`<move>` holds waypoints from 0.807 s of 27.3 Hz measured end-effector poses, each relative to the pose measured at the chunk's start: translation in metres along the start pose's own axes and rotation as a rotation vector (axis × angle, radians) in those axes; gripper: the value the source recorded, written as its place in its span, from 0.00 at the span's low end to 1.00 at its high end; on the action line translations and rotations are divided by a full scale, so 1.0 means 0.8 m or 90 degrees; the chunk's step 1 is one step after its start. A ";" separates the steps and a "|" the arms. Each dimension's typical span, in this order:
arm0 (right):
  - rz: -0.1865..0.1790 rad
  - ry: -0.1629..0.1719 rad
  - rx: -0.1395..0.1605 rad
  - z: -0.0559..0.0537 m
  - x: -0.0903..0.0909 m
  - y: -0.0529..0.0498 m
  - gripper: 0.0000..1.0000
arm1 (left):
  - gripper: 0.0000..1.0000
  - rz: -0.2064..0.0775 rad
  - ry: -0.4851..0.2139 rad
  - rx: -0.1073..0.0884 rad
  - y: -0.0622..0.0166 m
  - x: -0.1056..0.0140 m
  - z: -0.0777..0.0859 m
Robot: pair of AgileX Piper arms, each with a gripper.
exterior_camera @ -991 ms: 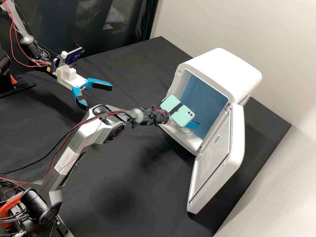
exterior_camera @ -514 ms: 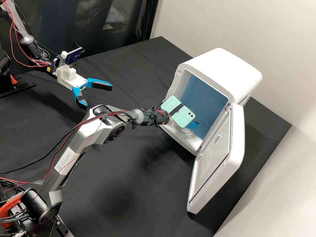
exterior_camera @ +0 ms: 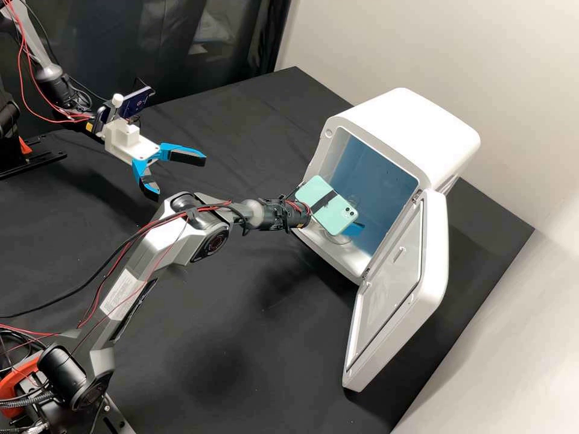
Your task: Take the flask out of the incubator
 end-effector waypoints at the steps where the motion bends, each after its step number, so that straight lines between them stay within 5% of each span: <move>1: 0.000 0.001 -0.004 0.000 0.000 0.000 0.00 | 1.00 0.000 0.000 0.000 0.0000 0.000 0.000; 9: -0.005 0.002 0.001 0.007 -0.001 -0.005 0.00 | 1.00 0.000 0.000 0.000 0.0000 0.000 0.000; 14: 0.002 0.015 0.012 0.023 -0.020 0.001 0.00 | 1.00 0.001 0.002 0.000 0.0004 0.000 -0.001; 19: 0.015 0.036 0.017 0.056 -0.059 0.001 0.00 | 1.00 0.001 0.004 0.000 0.0005 -0.001 -0.002; 22: 0.014 0.043 0.019 0.088 -0.090 0.001 0.00 | 1.00 0.002 0.006 0.000 0.0009 -0.001 -0.003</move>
